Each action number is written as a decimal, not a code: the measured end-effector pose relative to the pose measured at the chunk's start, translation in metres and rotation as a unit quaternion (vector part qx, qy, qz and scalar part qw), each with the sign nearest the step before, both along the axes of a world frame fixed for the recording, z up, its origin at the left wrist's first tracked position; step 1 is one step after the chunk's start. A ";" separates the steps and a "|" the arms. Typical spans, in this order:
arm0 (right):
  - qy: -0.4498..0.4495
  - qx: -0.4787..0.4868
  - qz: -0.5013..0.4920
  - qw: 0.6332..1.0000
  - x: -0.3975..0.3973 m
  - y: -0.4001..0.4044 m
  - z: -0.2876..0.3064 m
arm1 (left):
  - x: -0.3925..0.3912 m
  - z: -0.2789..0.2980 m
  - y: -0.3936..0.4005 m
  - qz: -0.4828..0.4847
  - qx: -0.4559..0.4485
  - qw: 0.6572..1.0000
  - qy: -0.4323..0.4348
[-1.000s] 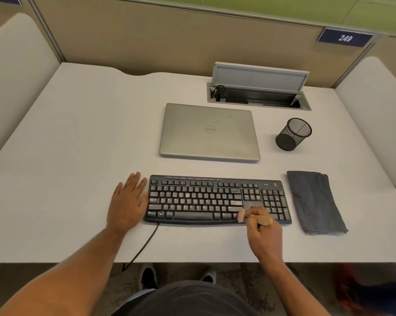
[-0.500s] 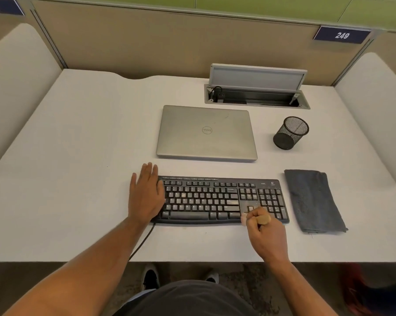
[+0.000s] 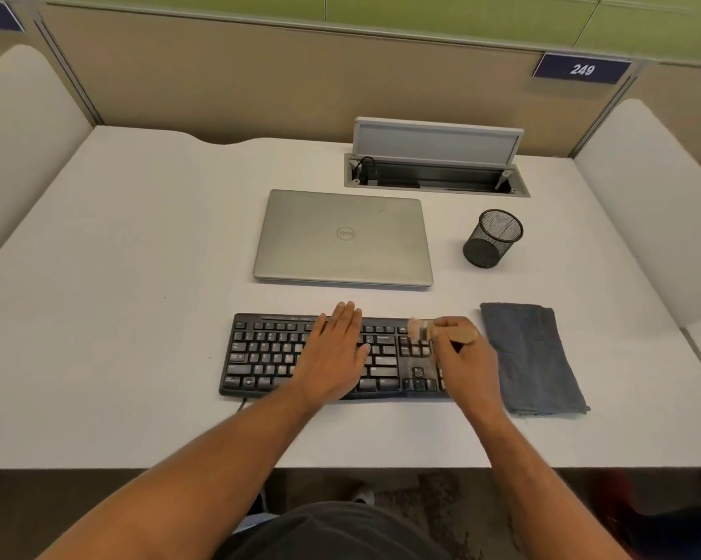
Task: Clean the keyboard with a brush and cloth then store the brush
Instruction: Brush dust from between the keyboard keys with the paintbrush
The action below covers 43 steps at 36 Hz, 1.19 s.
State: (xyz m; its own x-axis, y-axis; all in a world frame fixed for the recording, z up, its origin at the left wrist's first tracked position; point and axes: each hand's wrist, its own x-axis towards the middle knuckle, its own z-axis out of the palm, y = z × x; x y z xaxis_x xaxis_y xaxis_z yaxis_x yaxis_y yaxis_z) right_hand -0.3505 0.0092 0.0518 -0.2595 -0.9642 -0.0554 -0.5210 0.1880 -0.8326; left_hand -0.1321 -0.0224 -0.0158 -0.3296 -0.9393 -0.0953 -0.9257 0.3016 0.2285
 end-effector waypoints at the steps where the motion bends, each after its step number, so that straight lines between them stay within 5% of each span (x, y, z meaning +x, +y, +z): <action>1: -0.018 -0.005 -0.008 1.000 -0.003 -0.005 0.002 | -0.002 -0.001 0.000 0.002 0.007 1.000 -0.004; 7: -0.089 0.022 -0.003 0.996 0.002 -0.030 0.009 | -0.012 -0.011 -0.001 0.015 0.027 0.999 -0.024; 21: -0.103 0.034 0.043 0.993 0.016 -0.042 0.009 | 0.000 -0.023 0.004 0.028 -0.007 0.999 -0.034; 43: 0.000 0.061 0.093 0.994 0.040 -0.062 0.003 | 0.006 -0.023 0.003 0.027 -0.004 0.999 -0.019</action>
